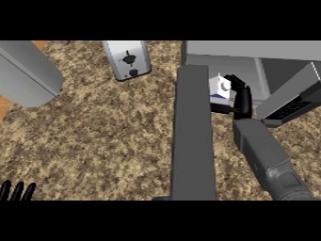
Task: Pick up the milk, place it into the microwave and close the microwave
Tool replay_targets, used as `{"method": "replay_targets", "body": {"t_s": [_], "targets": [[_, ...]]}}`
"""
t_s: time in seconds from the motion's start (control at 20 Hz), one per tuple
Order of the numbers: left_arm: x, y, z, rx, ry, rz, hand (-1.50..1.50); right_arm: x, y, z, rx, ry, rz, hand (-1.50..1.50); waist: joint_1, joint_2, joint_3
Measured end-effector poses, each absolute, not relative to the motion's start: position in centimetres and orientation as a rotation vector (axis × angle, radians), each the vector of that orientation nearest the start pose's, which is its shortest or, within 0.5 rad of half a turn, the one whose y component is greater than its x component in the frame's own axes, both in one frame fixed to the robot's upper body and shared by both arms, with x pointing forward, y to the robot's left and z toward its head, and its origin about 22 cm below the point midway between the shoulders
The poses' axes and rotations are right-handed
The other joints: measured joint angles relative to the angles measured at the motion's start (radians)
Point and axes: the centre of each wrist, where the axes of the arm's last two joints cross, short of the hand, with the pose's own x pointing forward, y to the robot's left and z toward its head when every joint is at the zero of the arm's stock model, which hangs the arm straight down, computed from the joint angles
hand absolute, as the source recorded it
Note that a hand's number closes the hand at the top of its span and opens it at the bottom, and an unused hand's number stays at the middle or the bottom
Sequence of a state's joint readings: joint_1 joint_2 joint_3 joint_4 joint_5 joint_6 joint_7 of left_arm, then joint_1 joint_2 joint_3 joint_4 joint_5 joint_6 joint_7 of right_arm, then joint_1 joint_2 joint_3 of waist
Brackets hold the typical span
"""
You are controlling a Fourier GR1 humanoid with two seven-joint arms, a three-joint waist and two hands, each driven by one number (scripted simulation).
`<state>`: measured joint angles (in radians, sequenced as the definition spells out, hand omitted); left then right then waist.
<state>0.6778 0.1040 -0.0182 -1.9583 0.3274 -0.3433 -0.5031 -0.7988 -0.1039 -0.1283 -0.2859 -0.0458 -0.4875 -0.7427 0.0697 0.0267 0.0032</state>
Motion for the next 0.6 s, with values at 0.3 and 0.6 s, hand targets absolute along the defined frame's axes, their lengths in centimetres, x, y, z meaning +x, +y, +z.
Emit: {"method": "replay_targets", "body": {"t_s": [0.3, 0.6], "targets": [[7.8, 28.3, -0.2, -0.245, -1.888, 0.149, -1.50, 39.1, -22.4, -4.4, -0.604, -1.784, 0.137, 1.50, 0.024, 0.011, 0.001], [8.3, 28.5, -0.1, -0.260, -1.901, 0.139, -1.50, 40.2, -23.4, -2.8, -0.724, -1.816, 0.201, 1.50, 0.042, 0.020, 0.002]]}}
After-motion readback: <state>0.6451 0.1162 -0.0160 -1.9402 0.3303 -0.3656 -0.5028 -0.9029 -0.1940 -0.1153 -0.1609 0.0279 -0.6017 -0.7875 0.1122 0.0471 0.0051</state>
